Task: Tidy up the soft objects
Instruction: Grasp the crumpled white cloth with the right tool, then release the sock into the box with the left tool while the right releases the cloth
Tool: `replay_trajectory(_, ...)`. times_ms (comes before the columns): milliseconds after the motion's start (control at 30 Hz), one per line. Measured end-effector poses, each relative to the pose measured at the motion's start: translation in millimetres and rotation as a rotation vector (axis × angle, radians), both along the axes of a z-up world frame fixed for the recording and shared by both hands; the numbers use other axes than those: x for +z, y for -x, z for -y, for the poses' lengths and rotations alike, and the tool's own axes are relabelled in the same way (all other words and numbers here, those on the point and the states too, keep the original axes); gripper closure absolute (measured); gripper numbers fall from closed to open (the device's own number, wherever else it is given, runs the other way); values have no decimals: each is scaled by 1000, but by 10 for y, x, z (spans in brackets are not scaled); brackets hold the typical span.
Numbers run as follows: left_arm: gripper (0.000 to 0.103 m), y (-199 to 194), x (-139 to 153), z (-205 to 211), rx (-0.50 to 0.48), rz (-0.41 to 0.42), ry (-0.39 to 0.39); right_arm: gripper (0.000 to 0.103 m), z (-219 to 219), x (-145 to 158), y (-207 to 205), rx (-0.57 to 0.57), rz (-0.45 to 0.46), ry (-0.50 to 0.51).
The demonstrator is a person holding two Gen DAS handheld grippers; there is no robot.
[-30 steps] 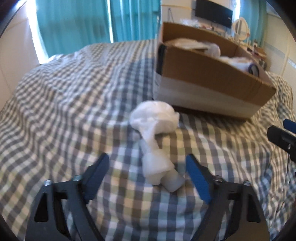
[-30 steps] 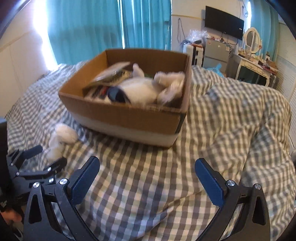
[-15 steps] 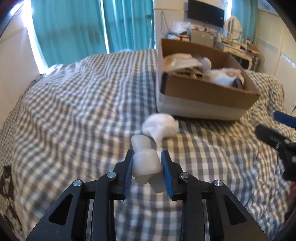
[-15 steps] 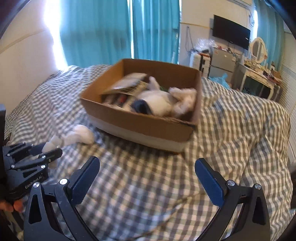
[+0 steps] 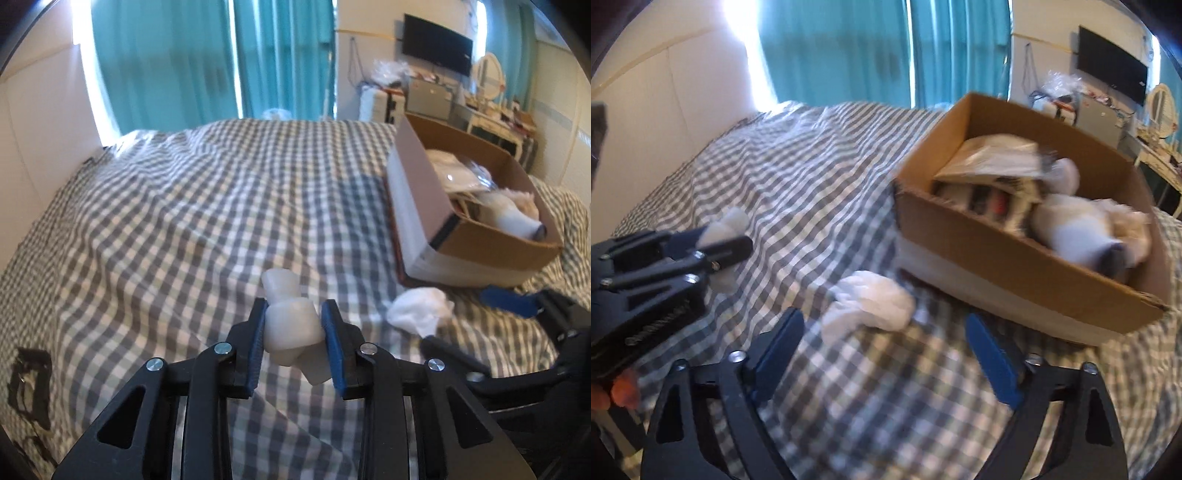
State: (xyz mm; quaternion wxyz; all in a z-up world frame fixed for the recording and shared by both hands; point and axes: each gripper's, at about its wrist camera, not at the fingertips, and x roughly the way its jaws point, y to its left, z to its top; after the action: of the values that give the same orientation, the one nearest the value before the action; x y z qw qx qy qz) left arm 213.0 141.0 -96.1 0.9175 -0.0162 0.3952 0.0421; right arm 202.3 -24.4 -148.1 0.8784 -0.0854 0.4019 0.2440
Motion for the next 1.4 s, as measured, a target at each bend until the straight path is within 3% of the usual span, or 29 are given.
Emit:
replay_trajectory(67,74,1,-30,-53,3,1,18,26,-92,-86,-54,7,-15,10)
replay_trajectory(200,74,-13,-73,-124,-4,-9,49,54,-212,-223,-155,9,-38,31)
replay_trajectory(367,74,5,-91,-105,-17,-9,37,72,-165,-217,-178,-10,-37,29)
replay_trajectory(633,74,185,130,122,-24,25,-8,75,128,237,96,-7,35,24)
replay_trajectory(967,74,355,900,693,-122,153,20,75,912,1226,353,-76,182,-18)
replay_trajectory(1167,74,54,1269,1039,-187,205,53,75,1290,1622,193,-117,245,-3)
replay_trajectory(1400,74,-584,1219,1349,-264,181,96,75,1467,1668,-345,-133,258,12)
